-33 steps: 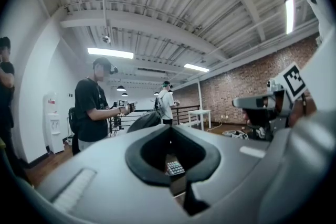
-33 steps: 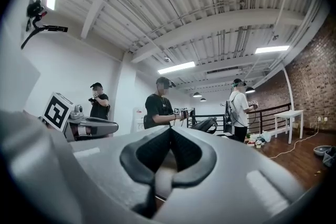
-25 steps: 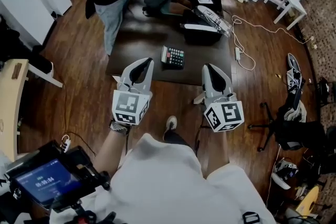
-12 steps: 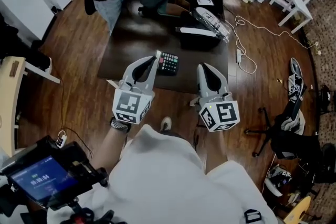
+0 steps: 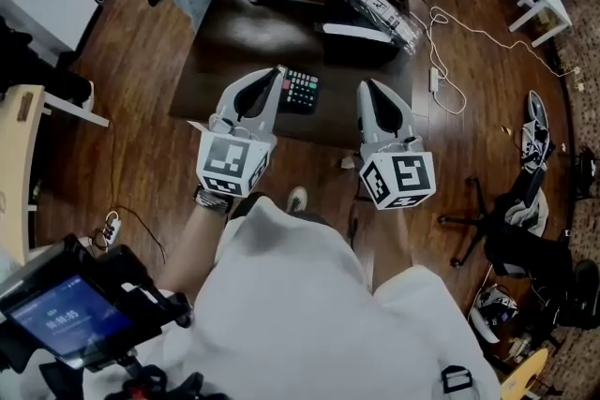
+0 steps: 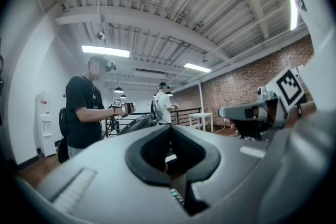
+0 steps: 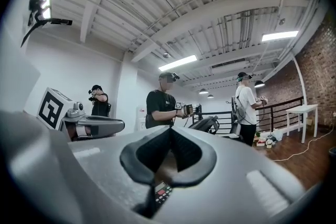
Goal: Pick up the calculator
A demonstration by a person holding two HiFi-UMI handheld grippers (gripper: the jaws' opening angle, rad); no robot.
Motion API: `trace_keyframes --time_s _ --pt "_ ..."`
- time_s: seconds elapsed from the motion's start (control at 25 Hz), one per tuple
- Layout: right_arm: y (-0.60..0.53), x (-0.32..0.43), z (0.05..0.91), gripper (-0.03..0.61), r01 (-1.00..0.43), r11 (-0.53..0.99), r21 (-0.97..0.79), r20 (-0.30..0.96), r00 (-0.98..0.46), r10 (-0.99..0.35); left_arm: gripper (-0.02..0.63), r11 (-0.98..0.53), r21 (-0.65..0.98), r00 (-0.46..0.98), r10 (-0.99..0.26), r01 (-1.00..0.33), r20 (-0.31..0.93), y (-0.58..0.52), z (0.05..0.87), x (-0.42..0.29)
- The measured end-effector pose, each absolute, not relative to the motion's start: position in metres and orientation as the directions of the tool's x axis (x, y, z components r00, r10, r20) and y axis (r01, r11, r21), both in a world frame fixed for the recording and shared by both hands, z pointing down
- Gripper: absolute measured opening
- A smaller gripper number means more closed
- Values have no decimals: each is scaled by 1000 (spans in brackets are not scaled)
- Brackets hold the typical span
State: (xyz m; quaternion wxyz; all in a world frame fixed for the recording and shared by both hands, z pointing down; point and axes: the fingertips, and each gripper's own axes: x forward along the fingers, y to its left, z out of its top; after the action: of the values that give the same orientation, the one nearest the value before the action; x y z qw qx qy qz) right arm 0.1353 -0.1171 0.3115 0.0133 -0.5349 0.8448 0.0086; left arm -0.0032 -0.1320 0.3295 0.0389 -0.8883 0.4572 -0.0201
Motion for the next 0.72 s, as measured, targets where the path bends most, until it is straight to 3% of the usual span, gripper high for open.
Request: trace_keyframes --time_s 0.72 --pt "-144 123 322 0 -921 388 -33 -4 -388 -922 6 -604 -39 602 -796 -796 55 -163 347 -14"
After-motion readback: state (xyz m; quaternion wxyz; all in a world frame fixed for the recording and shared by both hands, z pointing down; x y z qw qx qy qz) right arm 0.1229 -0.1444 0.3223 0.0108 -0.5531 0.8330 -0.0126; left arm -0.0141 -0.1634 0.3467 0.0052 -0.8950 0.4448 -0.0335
